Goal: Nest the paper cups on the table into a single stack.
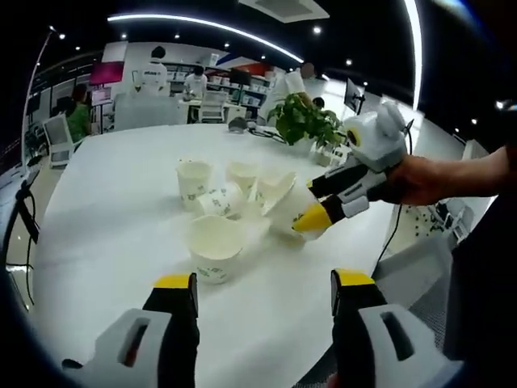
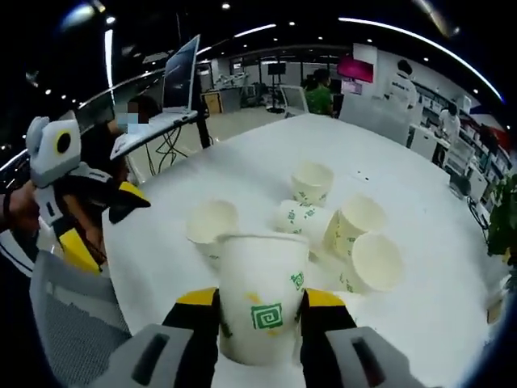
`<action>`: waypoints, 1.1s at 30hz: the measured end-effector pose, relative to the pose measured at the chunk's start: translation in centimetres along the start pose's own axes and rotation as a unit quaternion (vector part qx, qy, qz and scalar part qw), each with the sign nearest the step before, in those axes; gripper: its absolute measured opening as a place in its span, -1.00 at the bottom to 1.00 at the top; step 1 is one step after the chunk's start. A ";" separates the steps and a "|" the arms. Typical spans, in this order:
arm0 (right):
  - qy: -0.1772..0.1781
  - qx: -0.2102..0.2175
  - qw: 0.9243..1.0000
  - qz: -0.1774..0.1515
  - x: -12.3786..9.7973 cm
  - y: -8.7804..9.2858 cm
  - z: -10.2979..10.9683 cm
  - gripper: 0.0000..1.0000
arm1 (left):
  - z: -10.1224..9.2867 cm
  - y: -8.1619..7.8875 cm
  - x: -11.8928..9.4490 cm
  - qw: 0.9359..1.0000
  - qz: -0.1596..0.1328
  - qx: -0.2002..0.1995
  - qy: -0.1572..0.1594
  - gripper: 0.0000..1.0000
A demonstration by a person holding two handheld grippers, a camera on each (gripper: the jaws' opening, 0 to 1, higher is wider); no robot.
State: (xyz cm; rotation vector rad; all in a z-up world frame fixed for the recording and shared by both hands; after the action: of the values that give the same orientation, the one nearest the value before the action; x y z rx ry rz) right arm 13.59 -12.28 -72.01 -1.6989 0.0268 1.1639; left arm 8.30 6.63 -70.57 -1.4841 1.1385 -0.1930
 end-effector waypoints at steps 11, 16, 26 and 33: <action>-0.015 -0.040 0.998 -0.038 -0.1 -1.1 0.1 -0.23 | -0.5 -1.3 0.5 1.000 -0.012 -0.006 0.016 0.23; -0.021 -0.063 0.997 -0.046 -0.2 -1.4 0.5 -0.23 | -0.6 -1.9 0.6 1.000 -0.012 -0.007 0.025 0.18; -0.031 -0.133 0.989 -0.051 -0.3 -2.1 2.3 -0.23 | -1.0 -4.1 0.9 0.998 -0.034 -0.020 0.049 0.01; -0.039 -0.187 0.980 -0.046 -0.4 -2.2 3.8 -0.22 | -1.1 -5.6 1.5 0.996 -0.046 -0.029 0.074 -0.06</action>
State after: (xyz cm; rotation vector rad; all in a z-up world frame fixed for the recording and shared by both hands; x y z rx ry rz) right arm 12.01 -8.62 -70.17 -1.9550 -0.3370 1.2192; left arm 11.25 3.85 -66.34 -1.5966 1.2034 -0.3399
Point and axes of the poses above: the point that each gripper's makers call its tool centre point, and the gripper's own axes: x roughly forward along the fingers, z roughly to its left, y roughly out of its underside, the point moved 6 cm from there along -x, roughly backward along the fingers, and after that the axes turned 3 degrees about y, right-handed, at the moved point
